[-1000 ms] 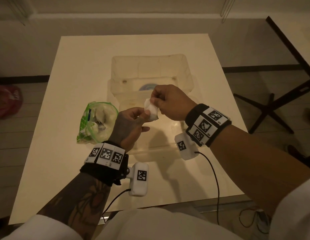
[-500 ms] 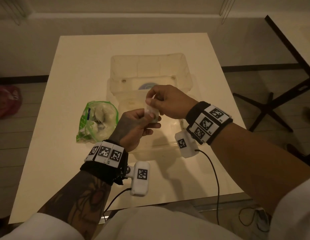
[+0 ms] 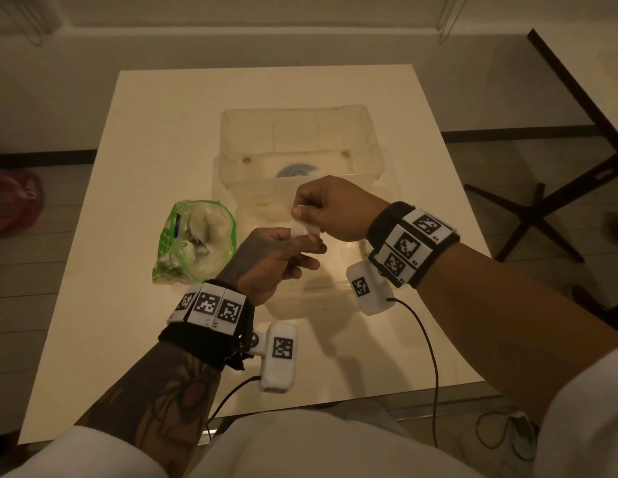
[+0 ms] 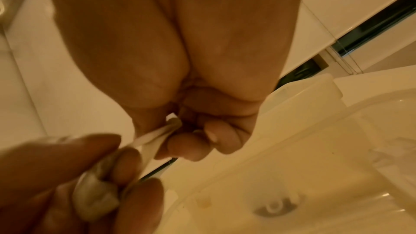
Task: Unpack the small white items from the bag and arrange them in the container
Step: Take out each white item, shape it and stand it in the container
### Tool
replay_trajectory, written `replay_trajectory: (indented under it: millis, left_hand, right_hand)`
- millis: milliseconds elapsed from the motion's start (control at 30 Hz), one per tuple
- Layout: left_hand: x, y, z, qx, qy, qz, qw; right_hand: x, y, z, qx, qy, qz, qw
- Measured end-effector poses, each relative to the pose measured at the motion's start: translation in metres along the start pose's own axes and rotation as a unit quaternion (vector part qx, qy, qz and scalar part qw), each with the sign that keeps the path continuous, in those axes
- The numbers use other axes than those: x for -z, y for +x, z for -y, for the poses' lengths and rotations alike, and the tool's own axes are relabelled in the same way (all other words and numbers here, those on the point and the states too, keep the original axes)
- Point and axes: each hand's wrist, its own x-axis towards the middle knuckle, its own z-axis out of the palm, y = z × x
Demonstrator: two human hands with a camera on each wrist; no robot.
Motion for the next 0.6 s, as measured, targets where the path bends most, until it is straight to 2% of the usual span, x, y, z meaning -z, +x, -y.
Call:
replay_trajectory:
  millis: [167,267,400,600]
  left_hand:
    - [0.0044,0.0003,-0.0006,-0.005,-0.045,-0.006,0.999]
    - [0.0052,0.0015,0.0023,-0.004,-0.069,-0.017,0.997]
    - [0.0020,0.0001,-0.0002,0.018,-0.036,-0.016,0.999]
    - [0.0004,-0.0003,-0.0024,0.025,-0.014,0.020,0.999]
  right_hand:
    - [-0.0019,-0.0001,0.0003,-0.019,0.047,-0.020,0.999]
    - [0.0019,0.0001,-0.0012,-0.023,0.033,-0.012,0.999]
    - [0.0033,0.0022,-0.0012,-0.009,0.021,-0.015,1.000]
    - [0.0062,0.0042,-0.0008,-0.014,0.024,-0.007,1.000]
